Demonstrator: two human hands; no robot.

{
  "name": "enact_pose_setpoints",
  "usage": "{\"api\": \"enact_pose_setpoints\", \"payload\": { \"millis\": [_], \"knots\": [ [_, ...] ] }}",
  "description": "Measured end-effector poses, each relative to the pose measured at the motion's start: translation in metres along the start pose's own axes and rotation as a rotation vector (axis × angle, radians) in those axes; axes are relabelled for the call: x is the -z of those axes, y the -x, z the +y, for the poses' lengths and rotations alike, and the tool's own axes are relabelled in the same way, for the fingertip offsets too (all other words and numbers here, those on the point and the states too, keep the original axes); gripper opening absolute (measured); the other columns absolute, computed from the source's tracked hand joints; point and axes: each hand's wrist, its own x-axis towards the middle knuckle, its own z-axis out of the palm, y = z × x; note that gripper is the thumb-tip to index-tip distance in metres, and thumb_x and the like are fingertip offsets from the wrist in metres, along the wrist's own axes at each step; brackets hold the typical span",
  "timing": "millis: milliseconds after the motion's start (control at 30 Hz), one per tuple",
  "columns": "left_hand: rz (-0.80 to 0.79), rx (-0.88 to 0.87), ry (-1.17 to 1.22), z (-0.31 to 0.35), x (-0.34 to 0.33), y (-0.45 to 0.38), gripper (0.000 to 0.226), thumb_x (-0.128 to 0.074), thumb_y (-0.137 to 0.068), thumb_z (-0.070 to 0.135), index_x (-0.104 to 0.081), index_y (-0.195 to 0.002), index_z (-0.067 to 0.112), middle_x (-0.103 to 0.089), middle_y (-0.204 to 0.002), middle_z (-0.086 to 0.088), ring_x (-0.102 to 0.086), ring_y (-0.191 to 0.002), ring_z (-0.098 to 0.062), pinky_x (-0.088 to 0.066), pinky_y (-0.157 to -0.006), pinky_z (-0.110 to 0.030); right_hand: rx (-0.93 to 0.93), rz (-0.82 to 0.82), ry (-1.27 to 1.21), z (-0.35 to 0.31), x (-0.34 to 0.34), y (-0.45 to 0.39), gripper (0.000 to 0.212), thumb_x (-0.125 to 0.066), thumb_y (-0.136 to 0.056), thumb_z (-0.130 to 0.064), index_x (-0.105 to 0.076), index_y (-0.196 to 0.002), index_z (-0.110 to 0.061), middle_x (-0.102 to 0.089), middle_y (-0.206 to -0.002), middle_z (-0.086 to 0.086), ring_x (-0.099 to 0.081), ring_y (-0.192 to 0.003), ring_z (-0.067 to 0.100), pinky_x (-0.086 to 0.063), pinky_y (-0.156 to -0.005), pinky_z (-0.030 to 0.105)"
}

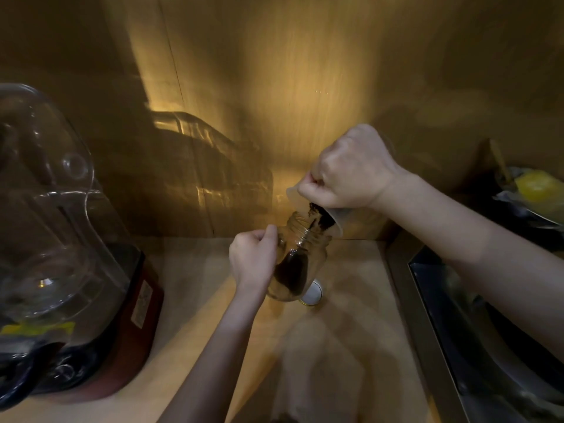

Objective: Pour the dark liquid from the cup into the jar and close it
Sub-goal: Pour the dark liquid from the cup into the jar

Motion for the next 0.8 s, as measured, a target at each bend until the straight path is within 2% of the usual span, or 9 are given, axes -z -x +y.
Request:
{"api": "enact_pose_setpoints", "payload": {
  "millis": [67, 133, 300, 400, 567, 667, 800],
  "knots": [
    [-0.007, 0.01, 0.004, -0.001, -0.0005, 0.0009, 0.035, -0.042, -0.068, 0.04, -0.049, -0.048, 0.012, -0.035, -0.057, -0.013, -0.036, -0.057, -0.028, -0.037, -0.056, -0.036, 0.009, 0.013, -0.021, 0.0, -0.0001, -0.0002, 0.043, -0.043, -0.07, -0.021, -0.042, -0.028, -0.011, -0.026, -0.028, -0.001, -0.018, -0.03, 0.014, -0.006, -0.048, 0.011],
    [-0.017, 0.024, 0.013, -0.0022, -0.0004, 0.0017, 0.035, -0.042, -0.068, 0.041, -0.05, -0.049, 0.012, -0.035, -0.057, -0.013, -0.037, -0.057, -0.028, -0.038, -0.057, -0.037, 0.013, 0.019, -0.024, 0.0001, -0.0006, 0.0, 0.044, -0.043, -0.071, -0.021, -0.041, -0.028, -0.011, -0.028, -0.027, -0.001, -0.018, -0.03, 0.013, -0.004, -0.05, 0.009],
    [-0.014, 0.023, 0.005, -0.001, -0.0007, 0.0031, 0.037, -0.042, -0.068, 0.041, -0.048, -0.047, 0.011, -0.036, -0.057, -0.013, -0.037, -0.057, -0.029, -0.036, -0.057, -0.035, 0.031, 0.022, -0.023, -0.0015, -0.0044, 0.0028, 0.043, -0.043, -0.07, -0.021, -0.045, -0.029, -0.011, -0.037, -0.025, 0.002, -0.021, -0.029, 0.015, -0.015, -0.045, 0.016],
    [-0.012, 0.032, 0.015, -0.0008, -0.0013, 0.0032, 0.043, -0.042, -0.067, 0.042, -0.052, -0.049, 0.005, -0.036, -0.057, -0.013, -0.038, -0.058, -0.029, -0.041, -0.058, -0.04, 0.039, 0.021, -0.006, -0.001, -0.0043, 0.0028, 0.043, -0.044, -0.07, -0.022, -0.048, -0.03, -0.01, -0.04, -0.026, 0.004, -0.027, -0.026, 0.017, -0.017, -0.045, 0.018],
    [-0.015, 0.027, 0.02, 0.0015, 0.0002, 0.0031, 0.034, -0.042, -0.068, 0.04, -0.048, -0.048, 0.013, -0.034, -0.058, -0.013, -0.035, -0.057, -0.027, -0.033, -0.057, -0.034, 0.07, 0.022, -0.019, -0.0018, -0.0029, 0.0012, 0.04, -0.049, -0.069, -0.019, -0.047, -0.03, -0.01, -0.039, -0.026, 0.004, -0.022, -0.03, 0.015, -0.017, -0.045, 0.019],
    [-0.024, 0.028, 0.031, 0.0002, 0.0004, 0.003, 0.035, -0.042, -0.068, 0.04, -0.048, -0.048, 0.012, -0.034, -0.059, -0.013, -0.036, -0.057, -0.027, -0.037, -0.057, -0.037, 0.087, 0.019, -0.026, -0.0032, -0.0017, 0.0003, 0.039, -0.052, -0.068, -0.017, -0.045, -0.03, -0.01, -0.038, -0.026, 0.004, -0.022, -0.029, 0.016, -0.018, -0.045, 0.019],
    [-0.031, 0.03, 0.045, 0.0004, 0.0003, 0.0018, 0.035, -0.045, -0.072, 0.038, -0.048, -0.049, 0.012, -0.034, -0.059, -0.013, -0.035, -0.057, -0.026, -0.035, -0.058, -0.036, 0.105, 0.003, -0.03, -0.0021, -0.0025, 0.0001, 0.039, -0.055, -0.068, -0.017, -0.048, -0.031, -0.009, -0.043, -0.027, 0.006, -0.036, -0.024, 0.021, -0.021, -0.044, 0.018]
  ]
}}
